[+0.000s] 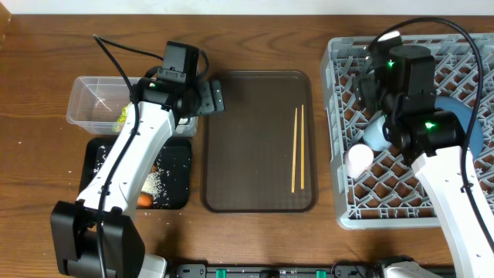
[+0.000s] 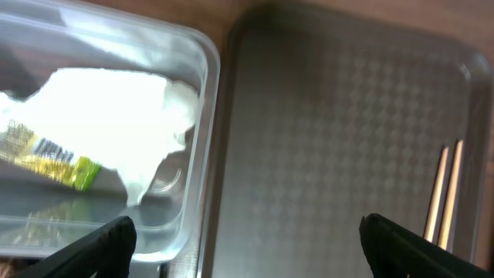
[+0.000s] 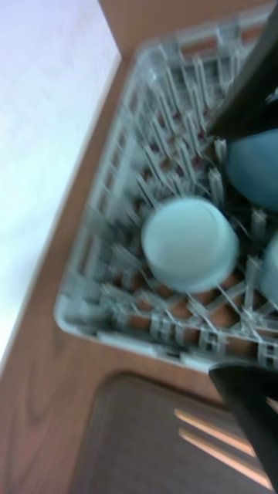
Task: Sort waste into correct bins and load items into the dishwasher rack
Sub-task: 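Withdraw the right gripper from the rack toward the brown tray, then lower the right gripper onto the wooden chopsticks on the brown tray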
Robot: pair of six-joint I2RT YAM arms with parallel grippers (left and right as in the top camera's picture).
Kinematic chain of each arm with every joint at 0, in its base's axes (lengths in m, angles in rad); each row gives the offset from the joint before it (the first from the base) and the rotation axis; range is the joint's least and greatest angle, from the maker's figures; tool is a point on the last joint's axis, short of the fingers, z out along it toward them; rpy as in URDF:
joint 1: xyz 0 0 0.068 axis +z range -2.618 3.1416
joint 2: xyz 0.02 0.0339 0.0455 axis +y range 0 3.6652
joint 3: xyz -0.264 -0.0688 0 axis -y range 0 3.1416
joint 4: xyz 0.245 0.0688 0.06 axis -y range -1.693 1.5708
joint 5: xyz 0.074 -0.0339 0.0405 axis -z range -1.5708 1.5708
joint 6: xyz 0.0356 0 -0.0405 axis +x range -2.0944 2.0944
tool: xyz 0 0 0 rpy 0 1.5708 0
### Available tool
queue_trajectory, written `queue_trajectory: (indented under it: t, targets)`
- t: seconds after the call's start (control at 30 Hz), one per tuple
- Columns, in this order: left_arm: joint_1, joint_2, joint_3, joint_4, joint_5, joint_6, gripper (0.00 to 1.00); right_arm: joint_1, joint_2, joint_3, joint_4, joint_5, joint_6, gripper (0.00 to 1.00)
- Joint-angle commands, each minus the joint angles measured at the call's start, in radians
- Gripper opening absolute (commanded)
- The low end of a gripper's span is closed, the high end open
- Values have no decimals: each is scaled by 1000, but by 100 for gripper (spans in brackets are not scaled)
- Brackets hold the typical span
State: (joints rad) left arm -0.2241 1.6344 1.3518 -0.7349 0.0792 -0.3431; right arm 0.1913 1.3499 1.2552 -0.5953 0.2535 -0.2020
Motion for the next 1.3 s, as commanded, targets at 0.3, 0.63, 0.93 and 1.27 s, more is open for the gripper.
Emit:
queue_trajectory:
  t: [0.3,0.63,0.93,1.27]
  targets:
    - [-5,12,-6,-27,3,-10,93,-145,-8,4,-177,-309,347,60]
    - [-4,12,-6,-9,3,-10,94,39,14,3,-94,-414,507,57]
    - [-4,12,-6,-22,-55,-9,94,259,183,3,118,-364,659,60]
    - [-3,12,-6,-63,-73,-5,94,499,409,3,336,-27,695,60]
